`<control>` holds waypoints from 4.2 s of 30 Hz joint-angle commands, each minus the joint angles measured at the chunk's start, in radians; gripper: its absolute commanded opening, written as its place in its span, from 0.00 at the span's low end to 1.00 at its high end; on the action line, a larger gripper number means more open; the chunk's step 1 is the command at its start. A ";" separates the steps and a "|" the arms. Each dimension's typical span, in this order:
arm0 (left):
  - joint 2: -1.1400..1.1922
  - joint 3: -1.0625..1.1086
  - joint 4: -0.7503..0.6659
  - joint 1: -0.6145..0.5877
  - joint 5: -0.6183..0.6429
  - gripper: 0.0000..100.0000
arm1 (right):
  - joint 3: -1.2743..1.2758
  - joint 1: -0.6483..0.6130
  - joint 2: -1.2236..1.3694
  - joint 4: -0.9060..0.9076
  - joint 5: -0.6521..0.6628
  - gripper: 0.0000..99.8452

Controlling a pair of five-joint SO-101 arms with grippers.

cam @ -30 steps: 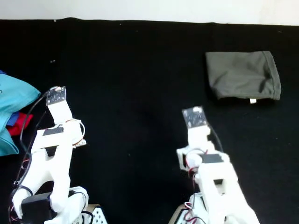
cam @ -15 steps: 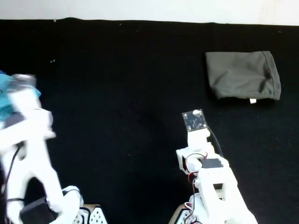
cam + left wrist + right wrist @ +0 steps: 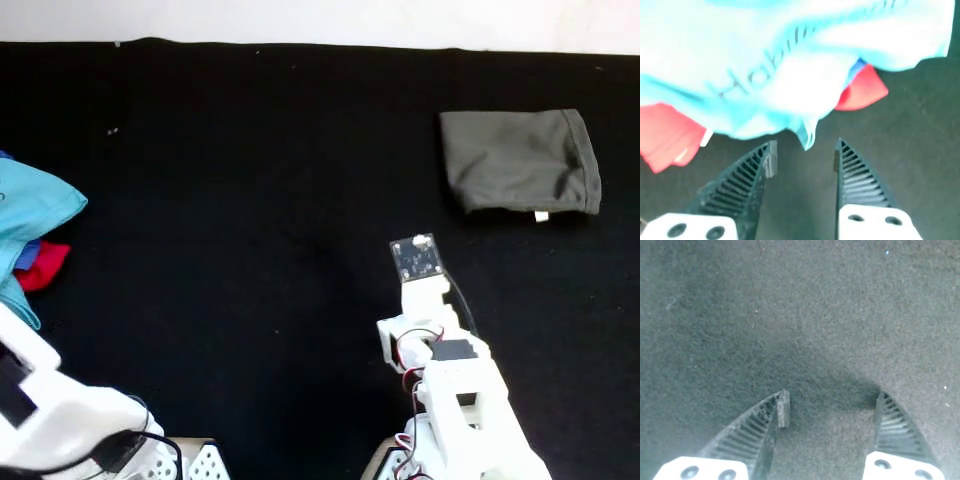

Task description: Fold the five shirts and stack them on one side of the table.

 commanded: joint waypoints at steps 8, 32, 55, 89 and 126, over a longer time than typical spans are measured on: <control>0.317 -0.205 -0.118 -0.041 -0.008 0.19 | 0.001 0.001 -0.007 -0.025 0.008 0.26; 0.188 -0.608 0.262 0.277 -0.002 0.01 | 0.001 -0.001 -0.004 -0.027 0.008 0.26; -0.134 -1.061 0.345 1.179 -0.232 0.01 | 0.001 -0.001 -0.001 -0.039 0.006 0.26; 0.081 0.004 0.135 0.372 -0.232 0.23 | 0.001 -0.002 0.001 -0.039 0.006 0.26; 0.544 -0.410 -0.034 0.556 -0.232 0.20 | 0.001 -0.002 0.001 -0.041 0.006 0.26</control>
